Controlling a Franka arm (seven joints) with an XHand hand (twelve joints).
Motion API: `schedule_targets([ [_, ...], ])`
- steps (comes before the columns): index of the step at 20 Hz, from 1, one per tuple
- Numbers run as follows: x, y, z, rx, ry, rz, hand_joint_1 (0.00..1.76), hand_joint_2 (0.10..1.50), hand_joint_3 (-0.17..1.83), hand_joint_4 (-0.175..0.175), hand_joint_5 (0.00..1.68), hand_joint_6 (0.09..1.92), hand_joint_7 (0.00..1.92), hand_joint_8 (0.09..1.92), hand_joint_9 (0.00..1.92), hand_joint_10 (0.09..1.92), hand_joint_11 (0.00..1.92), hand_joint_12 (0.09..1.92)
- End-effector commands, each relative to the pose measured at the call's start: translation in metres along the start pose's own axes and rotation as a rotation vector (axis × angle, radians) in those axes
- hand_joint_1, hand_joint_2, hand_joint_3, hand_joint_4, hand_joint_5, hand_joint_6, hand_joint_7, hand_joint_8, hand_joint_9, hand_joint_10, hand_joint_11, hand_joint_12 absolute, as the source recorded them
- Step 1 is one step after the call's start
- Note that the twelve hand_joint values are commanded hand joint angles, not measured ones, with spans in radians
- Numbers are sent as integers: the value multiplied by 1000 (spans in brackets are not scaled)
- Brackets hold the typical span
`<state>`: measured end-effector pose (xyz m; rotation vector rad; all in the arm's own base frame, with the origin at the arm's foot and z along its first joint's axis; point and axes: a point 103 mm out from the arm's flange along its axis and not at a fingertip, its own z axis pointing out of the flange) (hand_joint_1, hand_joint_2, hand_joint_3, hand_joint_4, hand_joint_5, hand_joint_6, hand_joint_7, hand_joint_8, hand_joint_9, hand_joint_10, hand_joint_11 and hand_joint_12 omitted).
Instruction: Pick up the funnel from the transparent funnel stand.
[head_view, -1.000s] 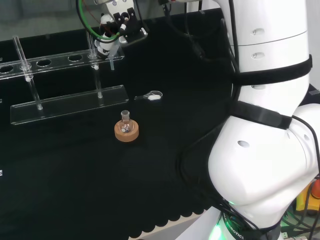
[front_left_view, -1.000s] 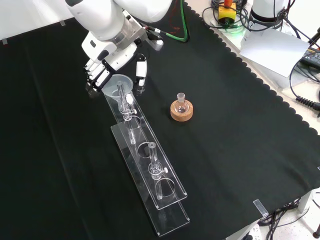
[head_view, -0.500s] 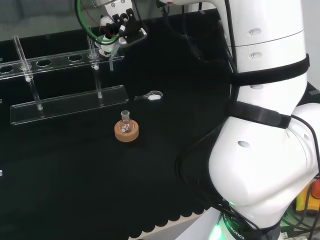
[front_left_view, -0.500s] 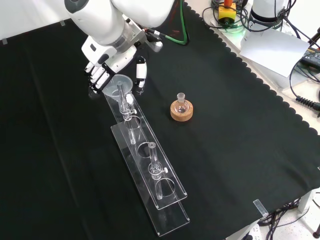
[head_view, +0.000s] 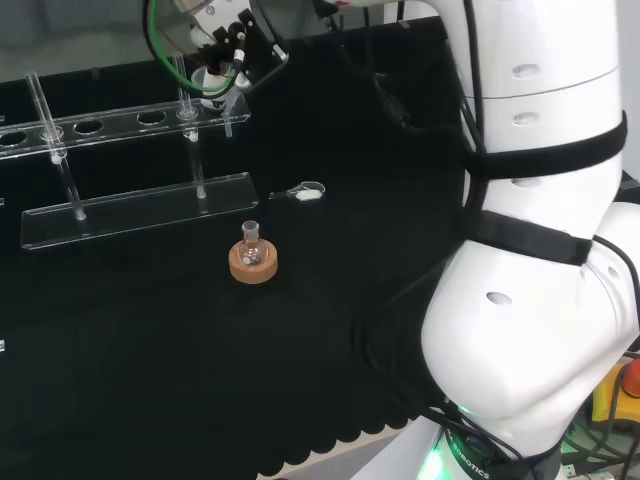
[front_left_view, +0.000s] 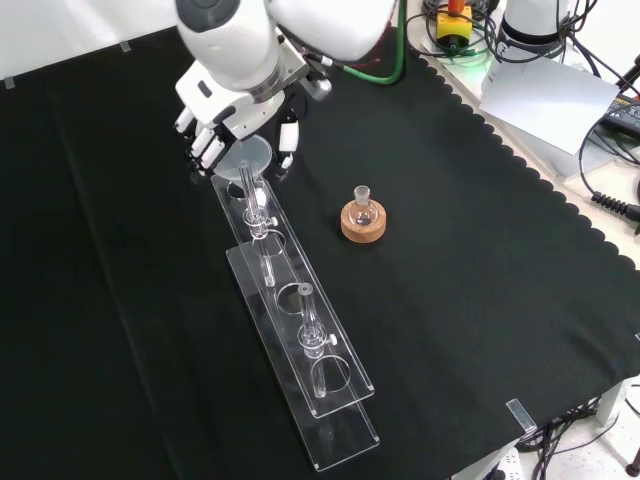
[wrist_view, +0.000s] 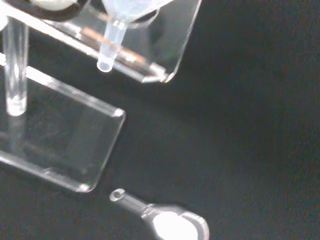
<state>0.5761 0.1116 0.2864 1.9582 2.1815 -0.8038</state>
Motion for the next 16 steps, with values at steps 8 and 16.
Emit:
schedule_targets([
  [8, -32, -60, -70, -60, -77, 63, 869, 741, 626, -21, 786, 510, 725, 629, 1002, 461, 519, 1286],
  [16, -37, -112, -68, -70, -73, 87, 868, 741, 631, -19, 781, 539, 724, 631, 1001, 462, 520, 1286],
])
